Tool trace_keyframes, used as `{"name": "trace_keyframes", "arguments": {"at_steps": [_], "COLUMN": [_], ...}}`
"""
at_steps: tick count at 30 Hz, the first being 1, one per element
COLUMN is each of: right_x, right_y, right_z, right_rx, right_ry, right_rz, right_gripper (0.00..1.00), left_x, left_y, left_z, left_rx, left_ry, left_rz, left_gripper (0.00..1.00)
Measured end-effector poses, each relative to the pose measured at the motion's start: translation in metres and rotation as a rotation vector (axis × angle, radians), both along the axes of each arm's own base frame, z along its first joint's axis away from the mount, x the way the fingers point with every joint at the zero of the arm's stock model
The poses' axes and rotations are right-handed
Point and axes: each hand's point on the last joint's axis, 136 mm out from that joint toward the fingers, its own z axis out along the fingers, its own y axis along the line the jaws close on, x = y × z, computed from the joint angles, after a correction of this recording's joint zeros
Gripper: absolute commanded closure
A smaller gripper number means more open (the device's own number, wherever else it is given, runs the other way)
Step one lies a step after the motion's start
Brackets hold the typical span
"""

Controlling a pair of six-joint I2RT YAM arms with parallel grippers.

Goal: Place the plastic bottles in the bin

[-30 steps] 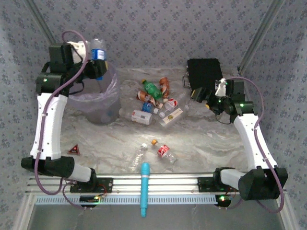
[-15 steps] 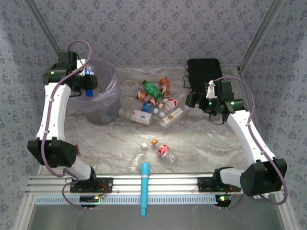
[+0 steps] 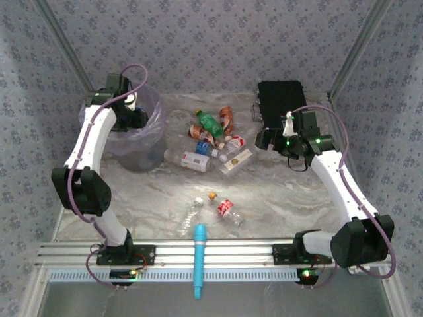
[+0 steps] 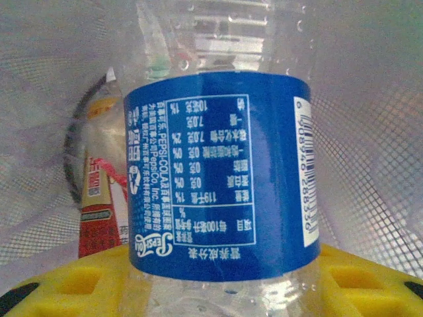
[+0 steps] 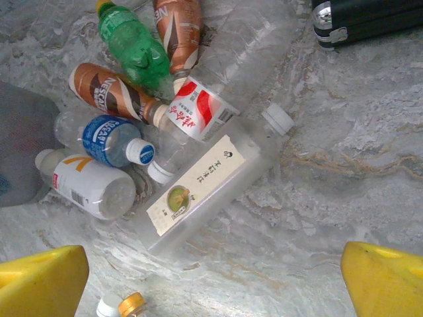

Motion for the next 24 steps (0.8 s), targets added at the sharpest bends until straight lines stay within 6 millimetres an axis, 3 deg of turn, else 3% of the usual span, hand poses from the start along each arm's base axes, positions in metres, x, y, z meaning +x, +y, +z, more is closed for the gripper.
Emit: {"name": "trace_keyframes", "arguments": {"at_steps": [4, 13, 18, 24], "right_x": [0.0, -0.001, -0.002, -0.01], "right_y": [0.0, -0.001, 0.0, 0.007], "right_z": [-0.002, -0.004, -0.004, -0.008], "right_rx": [-0.006, -0.02, -0.022, -0.04], "right_ry": [0.004, 0.009, 0.01, 0.013], "right_rz": [0.004, 0.006, 0.012, 0.066], "right_gripper": [0.0, 0.0, 0.01, 0.05], "left_x": [-0.001, -0.008, -0.004, -0.003], "left_y": [0.0, -0.001, -0.003, -0.003], "left_z": [-0.01, -0.033, -0.032, -0.032], "left_rx": [0.015, 0.02, 0.017, 0.016], "left_ry": [0.023, 0.07, 0.055, 0.05], "left_rz": [0.002, -0.004, -0.004, 0.0], "left_gripper": [0.68, 0.33, 0.22, 0.18]}}
